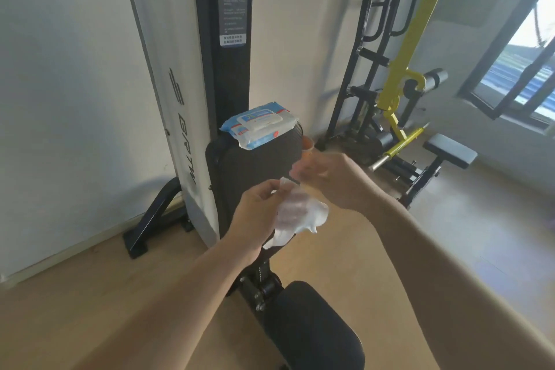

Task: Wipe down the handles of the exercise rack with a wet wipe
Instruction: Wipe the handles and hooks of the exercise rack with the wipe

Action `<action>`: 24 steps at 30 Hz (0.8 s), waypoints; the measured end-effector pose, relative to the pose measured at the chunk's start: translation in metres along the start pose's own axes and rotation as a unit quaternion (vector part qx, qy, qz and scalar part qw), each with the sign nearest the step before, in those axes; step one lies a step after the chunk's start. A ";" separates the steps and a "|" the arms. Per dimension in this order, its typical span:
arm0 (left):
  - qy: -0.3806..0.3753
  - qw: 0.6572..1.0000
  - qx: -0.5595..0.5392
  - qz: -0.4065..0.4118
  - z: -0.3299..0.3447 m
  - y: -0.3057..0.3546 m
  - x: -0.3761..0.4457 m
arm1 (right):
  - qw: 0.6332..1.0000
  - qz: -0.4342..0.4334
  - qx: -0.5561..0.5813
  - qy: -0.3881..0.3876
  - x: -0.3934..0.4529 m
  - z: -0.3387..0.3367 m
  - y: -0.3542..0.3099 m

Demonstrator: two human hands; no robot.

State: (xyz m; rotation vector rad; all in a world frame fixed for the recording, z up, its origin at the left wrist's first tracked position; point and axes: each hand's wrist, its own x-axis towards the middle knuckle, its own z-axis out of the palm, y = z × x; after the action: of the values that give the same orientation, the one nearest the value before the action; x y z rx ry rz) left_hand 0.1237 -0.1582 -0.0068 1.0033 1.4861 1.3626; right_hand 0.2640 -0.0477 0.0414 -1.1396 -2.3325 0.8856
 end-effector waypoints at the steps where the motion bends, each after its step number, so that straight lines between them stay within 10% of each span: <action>1: 0.003 1.000 0.008 -0.008 0.003 -0.003 -0.008 | 0.998 -0.025 0.011 -0.063 -0.016 0.003 0.000; 16: 0.318 0.944 0.062 -0.068 -0.041 -0.089 -0.198 | 0.947 -0.015 0.063 -0.314 -0.140 0.160 -0.019; 24: 0.474 0.876 0.003 -0.092 -0.117 -0.087 -0.279 | 0.942 0.020 0.173 -0.289 -0.166 0.241 -0.112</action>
State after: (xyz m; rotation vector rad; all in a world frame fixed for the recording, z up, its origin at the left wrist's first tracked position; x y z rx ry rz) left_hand 0.0974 -0.4654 -0.0692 0.1144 2.2026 1.8086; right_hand 0.1578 -0.3218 -0.0671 -0.8582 -2.4326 1.7592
